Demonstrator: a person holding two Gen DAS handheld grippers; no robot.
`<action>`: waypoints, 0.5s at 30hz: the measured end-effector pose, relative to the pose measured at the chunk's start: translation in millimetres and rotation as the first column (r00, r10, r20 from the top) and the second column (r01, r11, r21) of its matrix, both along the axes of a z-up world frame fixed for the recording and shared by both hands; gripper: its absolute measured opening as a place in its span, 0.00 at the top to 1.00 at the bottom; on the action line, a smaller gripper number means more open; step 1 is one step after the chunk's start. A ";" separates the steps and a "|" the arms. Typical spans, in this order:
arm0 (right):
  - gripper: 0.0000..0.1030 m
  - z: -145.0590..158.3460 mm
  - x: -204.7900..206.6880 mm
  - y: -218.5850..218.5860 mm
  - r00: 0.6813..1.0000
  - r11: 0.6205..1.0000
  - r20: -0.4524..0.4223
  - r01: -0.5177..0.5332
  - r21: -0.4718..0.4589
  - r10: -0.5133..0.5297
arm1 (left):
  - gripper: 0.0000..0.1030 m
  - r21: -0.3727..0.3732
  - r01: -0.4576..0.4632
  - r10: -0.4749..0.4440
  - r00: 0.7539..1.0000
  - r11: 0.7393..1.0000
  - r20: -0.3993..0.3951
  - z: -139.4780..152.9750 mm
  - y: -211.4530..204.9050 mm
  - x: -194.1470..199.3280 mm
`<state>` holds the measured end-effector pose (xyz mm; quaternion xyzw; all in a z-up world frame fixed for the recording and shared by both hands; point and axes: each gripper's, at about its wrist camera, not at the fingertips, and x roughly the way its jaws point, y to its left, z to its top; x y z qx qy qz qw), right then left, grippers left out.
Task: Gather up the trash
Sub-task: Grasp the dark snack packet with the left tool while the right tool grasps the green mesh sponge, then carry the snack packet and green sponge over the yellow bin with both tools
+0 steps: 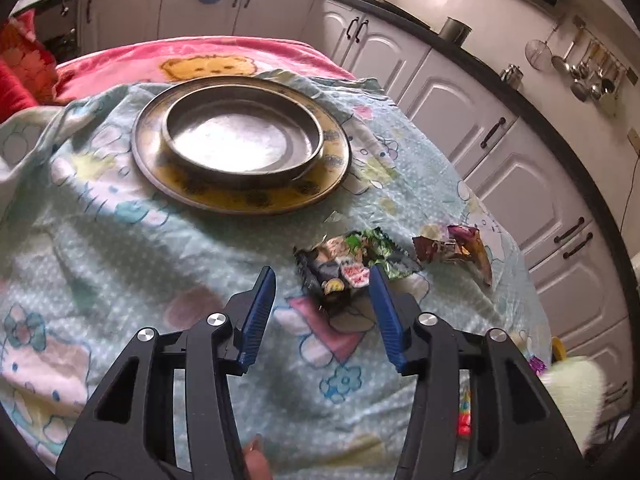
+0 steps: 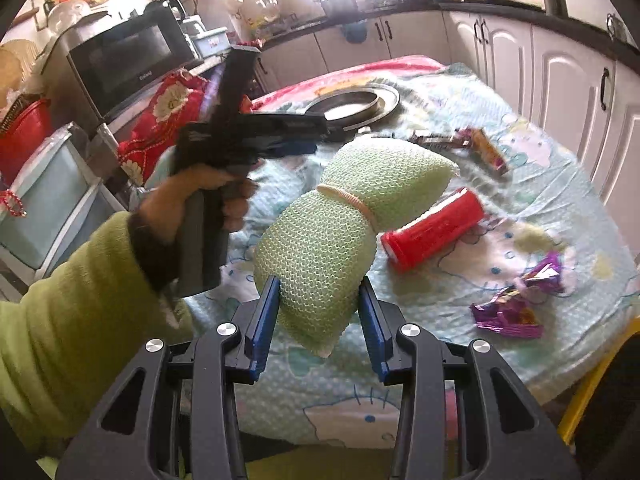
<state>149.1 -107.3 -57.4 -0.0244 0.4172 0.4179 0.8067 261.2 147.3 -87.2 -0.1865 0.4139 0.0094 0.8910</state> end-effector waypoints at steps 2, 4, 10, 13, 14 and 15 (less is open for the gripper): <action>0.64 9.8 -4.3 -11.7 1.000 1.000 0.026 0.014 0.009 -0.014 | 0.52 0.010 0.024 -0.024 1.000 1.000 -0.015 -2.8 -4.6 7.7; 0.64 17.3 -5.1 -26.1 0.998 0.999 0.039 0.042 0.022 -0.043 | 0.52 -0.001 0.012 -0.012 0.999 1.000 -0.038 -8.1 -6.0 16.4; 0.64 37.7 -4.2 -75.3 0.984 0.984 0.066 0.164 0.066 -0.168 | 0.59 0.026 -0.004 0.006 0.998 1.000 -0.065 -19.4 -18.6 24.6; 0.64 47.6 -3.3 -104.7 0.965 0.966 0.083 0.241 0.094 -0.249 | 0.78 0.063 0.009 -0.006 0.998 0.998 -0.058 -19.2 -30.3 21.5; 0.64 51.3 -2.6 -117.4 0.955 0.956 0.088 0.274 0.106 -0.283 | 0.79 0.071 0.011 -0.007 0.999 0.997 -0.053 -17.8 -32.5 19.9; 0.64 53.0 -1.4 -124.7 0.949 0.950 0.090 0.293 0.111 -0.303 | 0.82 0.078 0.018 -0.014 0.999 0.997 -0.047 -16.3 -35.8 17.6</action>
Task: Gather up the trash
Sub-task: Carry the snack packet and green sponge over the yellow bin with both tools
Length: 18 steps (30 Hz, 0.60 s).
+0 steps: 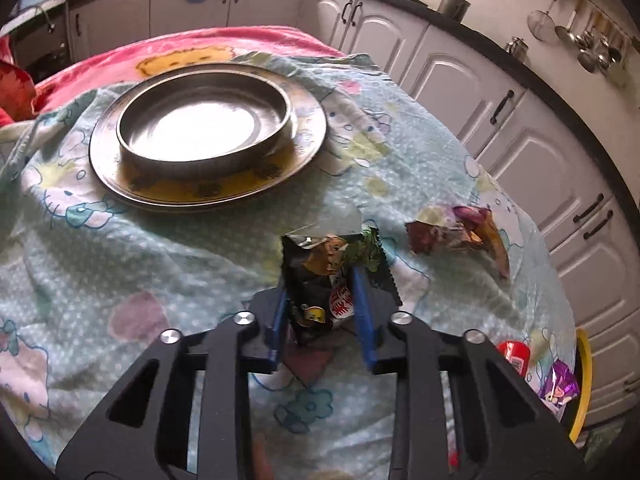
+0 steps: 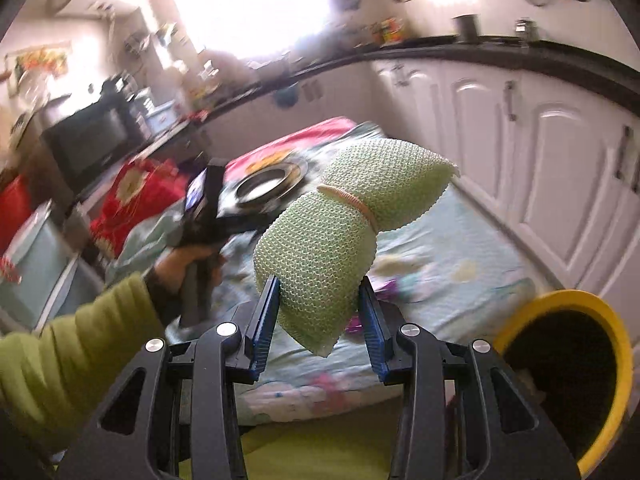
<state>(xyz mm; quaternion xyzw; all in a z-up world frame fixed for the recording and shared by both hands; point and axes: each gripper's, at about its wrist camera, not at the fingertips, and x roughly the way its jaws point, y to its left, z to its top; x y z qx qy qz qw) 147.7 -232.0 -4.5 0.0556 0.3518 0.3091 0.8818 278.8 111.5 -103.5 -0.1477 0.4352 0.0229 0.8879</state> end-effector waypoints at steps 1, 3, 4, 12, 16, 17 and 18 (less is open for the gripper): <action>0.64 1.6 0.9 -7.6 1.000 1.000 0.006 0.023 0.003 -0.023 | 0.84 0.010 0.002 -0.003 1.000 1.000 0.009 2.4 -2.8 -3.0; 0.64 3.3 4.0 -24.6 0.997 0.997 0.013 0.073 0.005 -0.073 | 0.87 0.022 0.005 -0.006 1.000 1.000 0.027 8.7 -7.5 -8.8; 0.64 3.4 5.3 -32.1 0.995 0.995 0.014 0.097 0.004 -0.097 | 0.88 0.024 0.007 -0.008 0.999 1.000 0.040 13.2 -10.0 -12.3; 0.63 -0.9 13.6 -91.1 0.964 0.964 0.004 0.266 0.008 -0.266 | 0.89 0.022 0.069 -0.072 0.980 0.997 0.187 67.3 -45.5 -44.8; 0.63 -1.0 10.7 -110.2 0.948 0.948 0.025 0.318 -0.003 -0.317 | 0.90 0.002 0.135 -0.131 0.961 0.991 0.242 89.8 -72.8 -56.9; 0.63 -1.4 11.3 -113.2 0.945 0.946 0.027 0.325 -0.004 -0.325 | 0.90 -0.005 0.156 -0.150 0.956 0.988 0.252 94.2 -82.0 -59.0; 0.63 -1.6 10.8 -117.7 0.942 0.942 0.029 0.334 -0.006 -0.334 | 0.90 -0.008 0.173 -0.165 0.952 0.985 0.259 97.4 -88.1 -60.8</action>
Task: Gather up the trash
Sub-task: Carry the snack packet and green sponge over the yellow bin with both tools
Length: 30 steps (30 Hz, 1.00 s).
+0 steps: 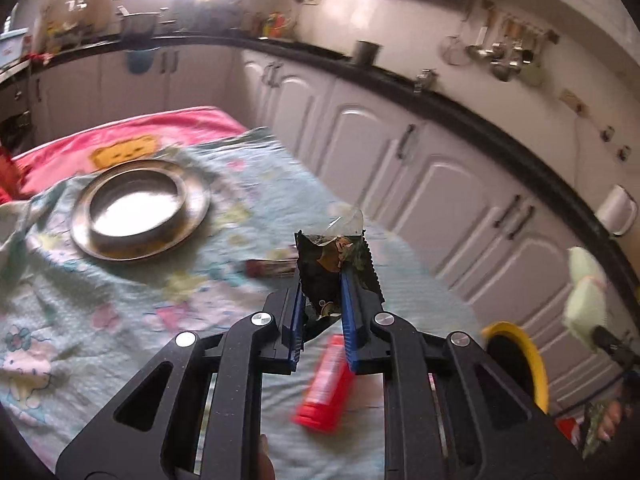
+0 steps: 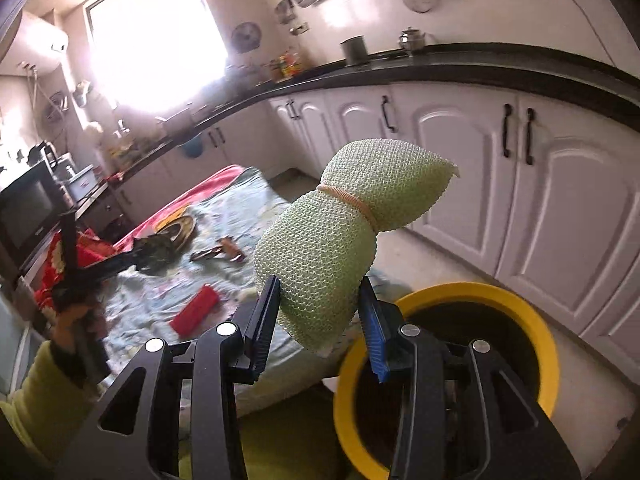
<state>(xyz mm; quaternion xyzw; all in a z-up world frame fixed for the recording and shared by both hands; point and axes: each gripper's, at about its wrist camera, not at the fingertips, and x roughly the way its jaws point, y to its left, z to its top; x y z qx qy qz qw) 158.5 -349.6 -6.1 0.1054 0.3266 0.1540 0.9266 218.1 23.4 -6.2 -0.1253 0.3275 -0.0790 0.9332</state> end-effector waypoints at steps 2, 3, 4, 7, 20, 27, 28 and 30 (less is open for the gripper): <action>0.63 -1.0 -0.7 -9.0 1.000 1.000 0.003 0.017 -0.007 -0.017 | 0.90 -0.001 0.033 -0.033 0.999 0.999 0.015 5.6 -14.8 -4.8; 0.63 -1.7 -1.7 -12.8 1.000 1.000 0.004 0.026 -0.013 -0.026 | 0.90 -0.007 0.061 -0.060 0.998 0.998 0.022 8.8 -26.3 -7.4; 0.63 -2.7 -2.8 -16.8 0.999 0.999 0.006 0.036 -0.022 -0.036 | 0.90 -0.012 0.080 -0.080 0.997 0.997 0.023 10.1 -33.9 -8.7; 0.63 -6.6 -6.2 -26.6 0.998 0.997 0.008 0.059 -0.045 -0.059 | 0.90 -0.022 0.146 -0.146 0.989 0.989 0.017 10.9 -59.5 -11.4; 0.63 -25.6 -23.5 -74.8 0.988 0.987 -0.024 0.148 -0.069 -0.150 | 0.90 0.041 0.373 -0.372 0.928 0.927 -0.029 -12.7 -170.8 -27.7; 0.63 -39.1 -29.4 -101.6 0.983 0.982 -0.052 0.172 -0.081 -0.177 | 0.90 0.086 0.445 -0.442 0.895 0.891 -0.056 -30.2 -214.1 -36.3; 0.63 -41.0 -30.4 -104.2 0.982 0.981 -0.056 0.176 -0.085 -0.181 | 0.90 0.090 0.454 -0.450 0.891 0.887 -0.062 -33.0 -218.7 -37.9; 0.63 -45.4 -32.2 -110.5 0.980 0.979 -0.063 0.184 -0.091 -0.190 | 0.90 0.098 0.471 -0.465 0.882 0.877 -0.075 -39.5 -229.0 -41.3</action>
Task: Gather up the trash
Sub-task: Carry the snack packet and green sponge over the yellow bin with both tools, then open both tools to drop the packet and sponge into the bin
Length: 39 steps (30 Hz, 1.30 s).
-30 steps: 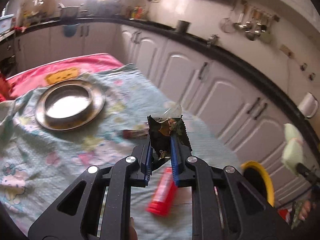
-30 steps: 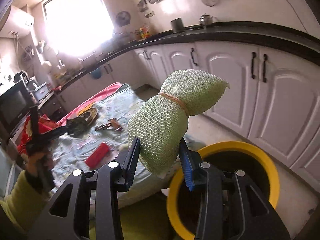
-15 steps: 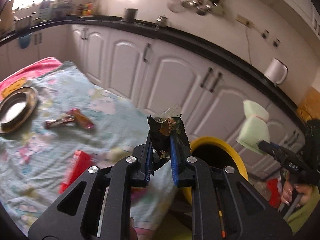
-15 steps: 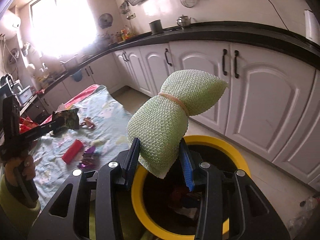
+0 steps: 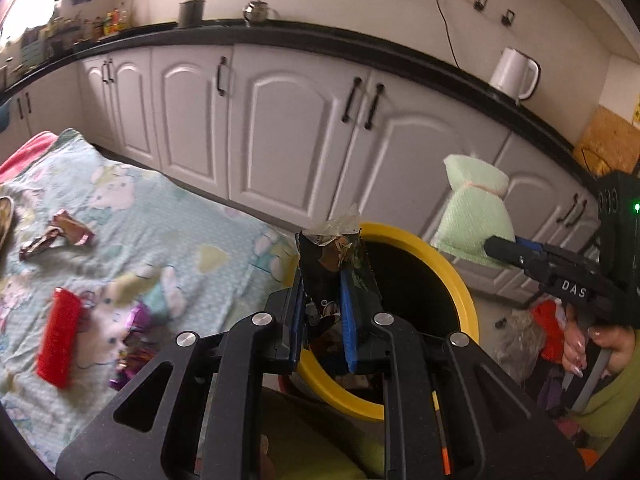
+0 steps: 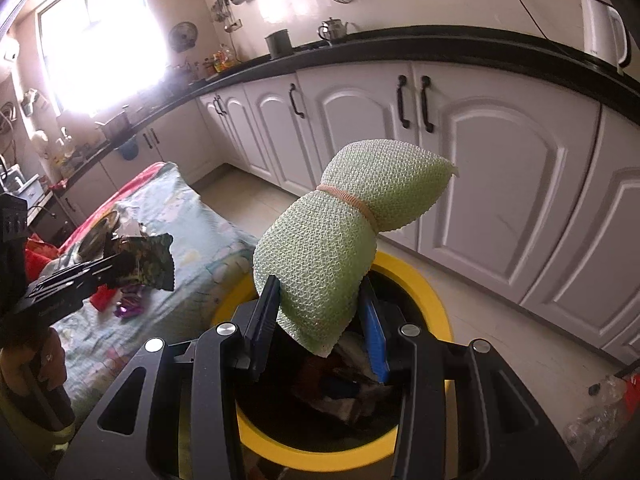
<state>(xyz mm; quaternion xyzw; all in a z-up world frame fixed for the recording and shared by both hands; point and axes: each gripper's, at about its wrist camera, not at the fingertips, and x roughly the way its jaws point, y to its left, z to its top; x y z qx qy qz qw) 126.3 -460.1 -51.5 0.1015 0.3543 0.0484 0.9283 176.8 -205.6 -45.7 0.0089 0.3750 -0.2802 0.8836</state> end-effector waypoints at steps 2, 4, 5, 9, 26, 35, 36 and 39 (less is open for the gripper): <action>0.63 -4.1 -1.7 -4.6 1.000 1.000 -0.009 0.006 -0.005 -0.006 | 0.90 0.014 0.020 -0.019 1.000 1.000 -0.008 -7.1 -9.1 -3.0; 0.63 -8.5 -4.0 -8.1 1.000 1.000 -0.018 0.009 -0.009 -0.009 | 0.90 0.025 0.034 -0.034 0.999 0.999 -0.018 -12.8 -16.5 -5.9; 0.63 -11.2 -5.4 -10.2 1.000 1.000 -0.024 0.012 -0.012 -0.012 | 0.90 0.032 0.043 -0.043 0.999 0.999 -0.023 -15.9 -20.2 -7.6; 0.63 -21.4 -7.1 -15.3 0.999 0.999 -0.048 0.020 -0.025 -0.021 | 0.90 0.050 0.066 -0.064 0.997 0.997 -0.040 -25.4 -30.1 -11.7; 0.62 -69.3 -0.6 -7.6 0.977 0.998 -0.211 -0.034 -0.061 0.020 | 0.86 0.051 0.098 -0.092 0.989 0.994 -0.117 -48.0 -39.4 -7.8; 0.46 -71.6 0.0 -14.1 0.975 0.999 -0.222 0.001 -0.035 -0.009 | 0.45 0.029 0.037 -0.033 0.992 0.999 -0.125 -45.4 -24.5 -2.4; 0.46 -70.7 -0.1 -15.4 0.976 0.999 -0.219 0.007 -0.032 -0.014 | 0.38 0.020 0.027 -0.024 0.992 0.999 -0.125 -44.1 -21.1 -2.1; 0.45 -67.2 0.3 -18.6 0.978 1.000 -0.205 0.022 -0.022 -0.027 | 0.22 0.009 0.007 -0.006 0.993 1.000 -0.116 -39.9 -15.2 -2.7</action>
